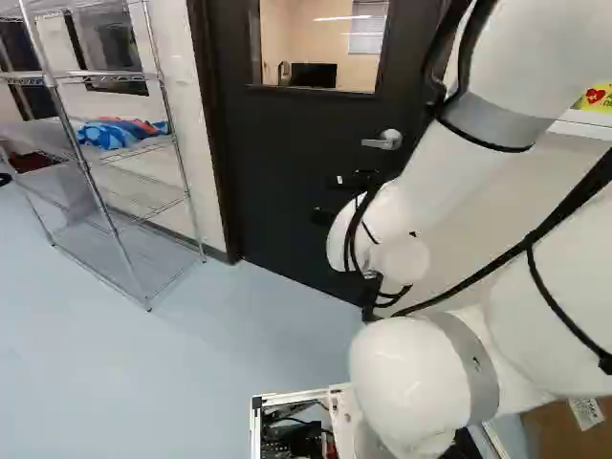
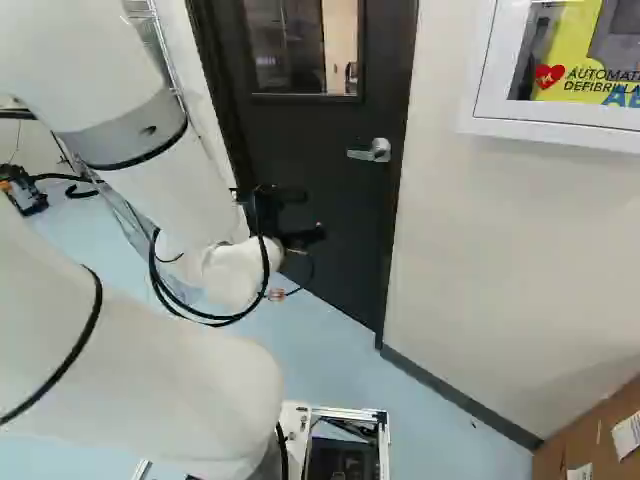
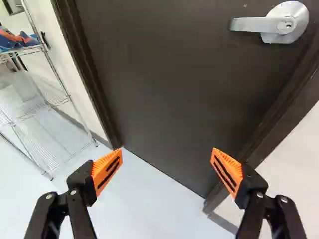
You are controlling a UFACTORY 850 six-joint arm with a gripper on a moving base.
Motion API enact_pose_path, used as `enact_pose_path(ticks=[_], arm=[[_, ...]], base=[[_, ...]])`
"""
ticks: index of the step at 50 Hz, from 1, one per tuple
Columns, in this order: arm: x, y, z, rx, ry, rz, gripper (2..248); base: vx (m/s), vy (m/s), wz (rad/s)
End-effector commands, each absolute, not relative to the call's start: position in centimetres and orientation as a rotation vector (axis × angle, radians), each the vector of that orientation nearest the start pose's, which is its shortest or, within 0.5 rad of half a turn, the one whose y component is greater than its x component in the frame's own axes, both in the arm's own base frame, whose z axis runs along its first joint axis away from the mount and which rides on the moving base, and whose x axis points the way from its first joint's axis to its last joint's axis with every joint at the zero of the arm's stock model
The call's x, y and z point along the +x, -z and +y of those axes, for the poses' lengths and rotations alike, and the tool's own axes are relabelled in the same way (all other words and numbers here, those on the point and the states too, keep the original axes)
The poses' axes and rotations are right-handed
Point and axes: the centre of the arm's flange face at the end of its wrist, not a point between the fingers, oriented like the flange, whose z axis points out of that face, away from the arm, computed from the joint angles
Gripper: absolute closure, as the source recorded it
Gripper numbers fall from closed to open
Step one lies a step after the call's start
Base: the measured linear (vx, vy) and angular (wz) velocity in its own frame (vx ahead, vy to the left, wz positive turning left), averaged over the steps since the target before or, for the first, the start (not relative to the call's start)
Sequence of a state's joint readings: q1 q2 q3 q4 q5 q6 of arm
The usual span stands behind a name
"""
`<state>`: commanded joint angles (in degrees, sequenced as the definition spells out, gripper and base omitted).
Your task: Open the door and move inside
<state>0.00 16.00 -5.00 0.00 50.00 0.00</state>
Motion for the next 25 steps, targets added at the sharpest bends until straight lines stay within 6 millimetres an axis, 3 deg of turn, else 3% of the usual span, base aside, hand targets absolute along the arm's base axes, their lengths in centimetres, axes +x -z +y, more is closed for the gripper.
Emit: enact_pose_path(ticks=[10,25], arm=[[27.03,-36.56,0.0,-2.558,1.824,0.0,3],[27.03,-36.56,0.0,-2.558,1.824,0.0,3]], base=[[0.036,-0.019,-0.182],[0.044,0.023,-0.173]])
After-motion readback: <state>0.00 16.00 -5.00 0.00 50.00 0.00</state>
